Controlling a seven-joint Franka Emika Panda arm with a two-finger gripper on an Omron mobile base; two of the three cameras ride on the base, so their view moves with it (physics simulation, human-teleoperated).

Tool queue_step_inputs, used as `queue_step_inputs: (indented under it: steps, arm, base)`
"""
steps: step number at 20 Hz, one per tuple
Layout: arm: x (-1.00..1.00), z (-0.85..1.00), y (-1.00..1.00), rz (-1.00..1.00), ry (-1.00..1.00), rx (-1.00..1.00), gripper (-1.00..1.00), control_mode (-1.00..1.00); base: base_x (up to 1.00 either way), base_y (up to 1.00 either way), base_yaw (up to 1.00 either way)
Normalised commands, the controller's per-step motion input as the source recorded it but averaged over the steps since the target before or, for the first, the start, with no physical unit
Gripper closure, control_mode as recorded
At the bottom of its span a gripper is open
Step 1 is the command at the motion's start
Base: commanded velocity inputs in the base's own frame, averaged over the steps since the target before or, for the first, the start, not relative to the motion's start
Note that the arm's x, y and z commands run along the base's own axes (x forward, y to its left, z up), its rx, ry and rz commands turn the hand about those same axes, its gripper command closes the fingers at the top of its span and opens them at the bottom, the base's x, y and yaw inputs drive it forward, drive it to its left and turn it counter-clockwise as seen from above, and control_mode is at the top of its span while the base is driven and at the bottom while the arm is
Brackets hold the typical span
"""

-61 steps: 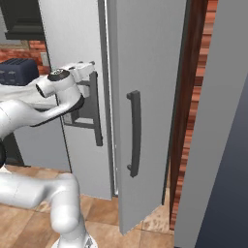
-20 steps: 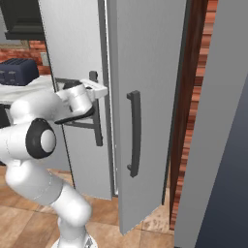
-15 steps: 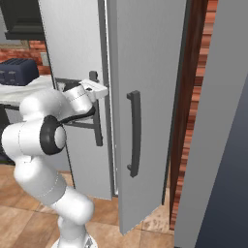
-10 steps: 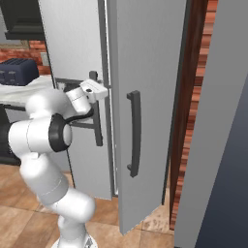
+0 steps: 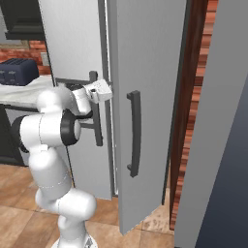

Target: Retrieve the chicken drumstick from the fridge and place it on the saucepan with marinade on the stove.

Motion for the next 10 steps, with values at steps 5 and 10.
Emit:
queue_step_inputs:
  steps: [5, 10]
  arm:
    - [-0.24, 0.00, -0.58, -0.24, 0.00, 0.00, -1.00, -1.00]
    - [-0.38, 0.00, -0.56, -0.24, 0.00, 0.00, -1.00, -1.00]
  base:
    - [0.00, 0.00, 0.00]
    - [0.00, 0.00, 0.00]
